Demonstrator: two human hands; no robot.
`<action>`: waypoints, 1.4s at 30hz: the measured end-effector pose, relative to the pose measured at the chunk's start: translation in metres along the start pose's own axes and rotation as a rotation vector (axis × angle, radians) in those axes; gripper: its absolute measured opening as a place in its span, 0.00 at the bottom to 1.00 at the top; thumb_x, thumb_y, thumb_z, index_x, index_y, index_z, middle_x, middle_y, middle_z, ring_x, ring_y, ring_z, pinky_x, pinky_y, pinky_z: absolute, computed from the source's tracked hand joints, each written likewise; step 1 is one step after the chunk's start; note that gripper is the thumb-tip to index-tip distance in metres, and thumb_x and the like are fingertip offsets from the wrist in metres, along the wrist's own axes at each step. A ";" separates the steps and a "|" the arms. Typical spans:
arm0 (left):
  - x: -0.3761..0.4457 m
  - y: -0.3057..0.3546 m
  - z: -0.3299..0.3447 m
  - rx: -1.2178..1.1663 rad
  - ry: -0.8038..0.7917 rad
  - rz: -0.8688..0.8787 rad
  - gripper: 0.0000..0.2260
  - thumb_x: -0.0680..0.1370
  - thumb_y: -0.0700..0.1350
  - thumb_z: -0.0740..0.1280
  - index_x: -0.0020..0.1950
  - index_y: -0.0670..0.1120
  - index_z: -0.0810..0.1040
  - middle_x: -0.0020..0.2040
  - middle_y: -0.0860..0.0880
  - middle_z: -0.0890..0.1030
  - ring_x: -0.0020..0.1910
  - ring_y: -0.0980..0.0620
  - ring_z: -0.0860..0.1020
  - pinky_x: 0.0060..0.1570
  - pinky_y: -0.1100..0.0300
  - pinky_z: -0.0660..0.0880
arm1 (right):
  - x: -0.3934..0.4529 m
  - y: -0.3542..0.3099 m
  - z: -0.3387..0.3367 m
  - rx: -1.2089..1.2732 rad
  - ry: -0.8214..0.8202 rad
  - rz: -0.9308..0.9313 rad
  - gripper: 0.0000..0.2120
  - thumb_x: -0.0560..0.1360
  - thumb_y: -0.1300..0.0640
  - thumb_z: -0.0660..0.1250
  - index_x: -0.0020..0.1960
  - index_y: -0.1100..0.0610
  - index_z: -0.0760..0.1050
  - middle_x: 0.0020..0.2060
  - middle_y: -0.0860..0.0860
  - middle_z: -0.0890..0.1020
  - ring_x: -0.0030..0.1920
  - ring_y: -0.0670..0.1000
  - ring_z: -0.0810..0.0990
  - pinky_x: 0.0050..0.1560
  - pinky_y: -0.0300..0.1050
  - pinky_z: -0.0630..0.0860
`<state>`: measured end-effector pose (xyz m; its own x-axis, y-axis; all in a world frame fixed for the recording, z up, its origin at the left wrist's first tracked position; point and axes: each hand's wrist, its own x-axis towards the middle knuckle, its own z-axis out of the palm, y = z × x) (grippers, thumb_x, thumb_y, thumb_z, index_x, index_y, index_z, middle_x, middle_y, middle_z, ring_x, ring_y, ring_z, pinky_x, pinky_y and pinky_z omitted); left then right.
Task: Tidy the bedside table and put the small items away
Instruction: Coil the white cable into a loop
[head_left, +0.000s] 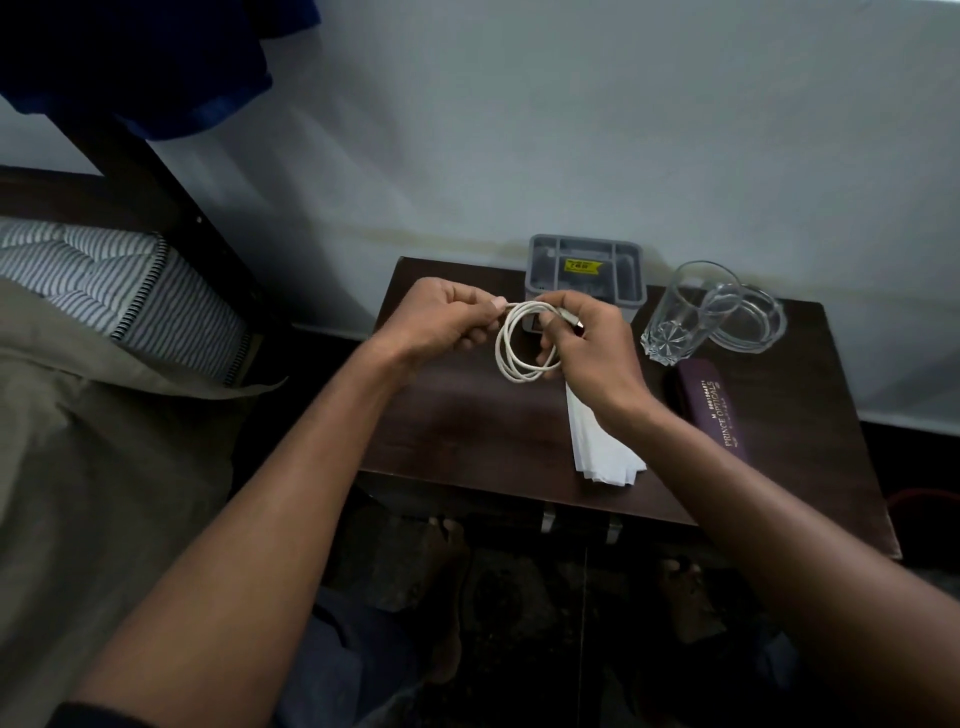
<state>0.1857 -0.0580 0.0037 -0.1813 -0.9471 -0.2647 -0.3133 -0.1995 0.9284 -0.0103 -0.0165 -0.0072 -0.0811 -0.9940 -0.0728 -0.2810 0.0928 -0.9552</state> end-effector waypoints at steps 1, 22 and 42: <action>0.001 0.000 0.001 0.054 0.051 0.046 0.10 0.80 0.47 0.75 0.50 0.40 0.89 0.36 0.50 0.85 0.33 0.58 0.78 0.37 0.65 0.75 | -0.001 0.001 0.001 -0.038 0.025 -0.005 0.08 0.84 0.61 0.67 0.56 0.52 0.85 0.33 0.51 0.79 0.31 0.48 0.80 0.32 0.47 0.85; -0.005 0.003 0.020 0.103 0.181 0.245 0.12 0.68 0.43 0.85 0.49 0.48 0.88 0.42 0.51 0.88 0.37 0.60 0.82 0.42 0.63 0.80 | -0.004 0.003 0.010 0.046 0.116 -0.062 0.09 0.82 0.62 0.69 0.55 0.54 0.88 0.41 0.54 0.90 0.44 0.59 0.90 0.48 0.60 0.87; 0.009 0.000 0.027 0.011 0.318 -0.080 0.09 0.76 0.41 0.76 0.56 0.47 0.87 0.50 0.47 0.89 0.52 0.48 0.87 0.57 0.52 0.83 | 0.004 0.011 0.019 0.347 -0.001 0.047 0.10 0.84 0.63 0.68 0.64 0.60 0.83 0.49 0.54 0.90 0.46 0.52 0.90 0.44 0.44 0.86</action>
<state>0.1584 -0.0597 -0.0055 0.1440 -0.9599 -0.2406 -0.3249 -0.2755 0.9047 0.0042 -0.0208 -0.0235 -0.0856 -0.9892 -0.1192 0.0646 0.1139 -0.9914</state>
